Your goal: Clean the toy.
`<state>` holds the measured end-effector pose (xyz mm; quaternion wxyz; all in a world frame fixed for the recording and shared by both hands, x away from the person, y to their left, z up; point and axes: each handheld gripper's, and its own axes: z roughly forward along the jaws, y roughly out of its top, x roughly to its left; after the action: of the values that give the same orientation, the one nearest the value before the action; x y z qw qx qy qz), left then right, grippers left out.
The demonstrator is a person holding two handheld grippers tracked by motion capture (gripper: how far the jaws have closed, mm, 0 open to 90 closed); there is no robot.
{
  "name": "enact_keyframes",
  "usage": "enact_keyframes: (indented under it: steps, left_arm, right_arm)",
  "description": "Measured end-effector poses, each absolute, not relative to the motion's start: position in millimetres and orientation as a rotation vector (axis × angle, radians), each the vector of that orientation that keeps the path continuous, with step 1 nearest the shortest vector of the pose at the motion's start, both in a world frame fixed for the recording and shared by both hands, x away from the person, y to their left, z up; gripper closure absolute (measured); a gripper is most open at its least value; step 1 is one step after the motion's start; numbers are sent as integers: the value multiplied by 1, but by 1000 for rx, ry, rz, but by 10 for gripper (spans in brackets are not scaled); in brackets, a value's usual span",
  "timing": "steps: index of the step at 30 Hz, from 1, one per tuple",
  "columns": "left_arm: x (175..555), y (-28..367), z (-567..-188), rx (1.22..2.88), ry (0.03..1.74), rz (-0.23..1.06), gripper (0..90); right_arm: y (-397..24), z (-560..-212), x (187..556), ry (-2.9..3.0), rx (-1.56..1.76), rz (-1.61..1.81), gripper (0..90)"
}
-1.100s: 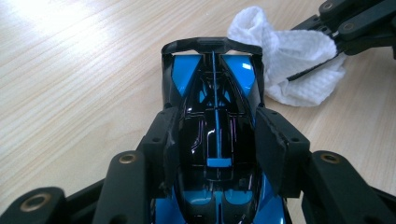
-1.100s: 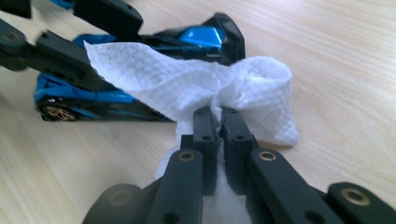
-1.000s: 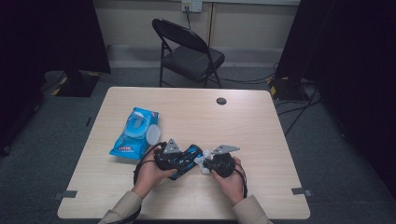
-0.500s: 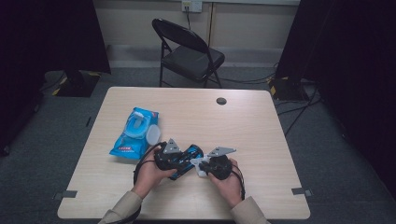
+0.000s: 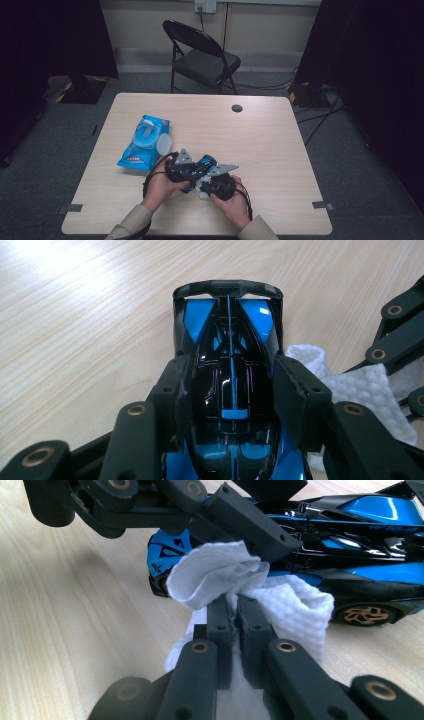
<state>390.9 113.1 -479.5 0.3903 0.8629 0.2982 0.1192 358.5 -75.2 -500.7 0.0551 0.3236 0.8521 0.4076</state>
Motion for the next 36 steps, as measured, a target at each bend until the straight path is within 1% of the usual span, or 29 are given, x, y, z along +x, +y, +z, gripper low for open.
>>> enact_keyframes:
  steps: [12,28,32,36]
  left_arm:
    - [391,113,-480,2188,762,303,511]
    - [390,113,-480,2186,755,315,511]
    - [389,115,-481,2169,758,310,512]
    - [389,115,-480,2190,752,314,511]
  right_arm:
    - [-67,-501,351,2620,948,1260,864]
    - [-45,-503,337,2691,836,1314,862]
    - [-45,-497,334,2700,803,1333,861]
    - [-52,-493,335,2704,791,1311,859]
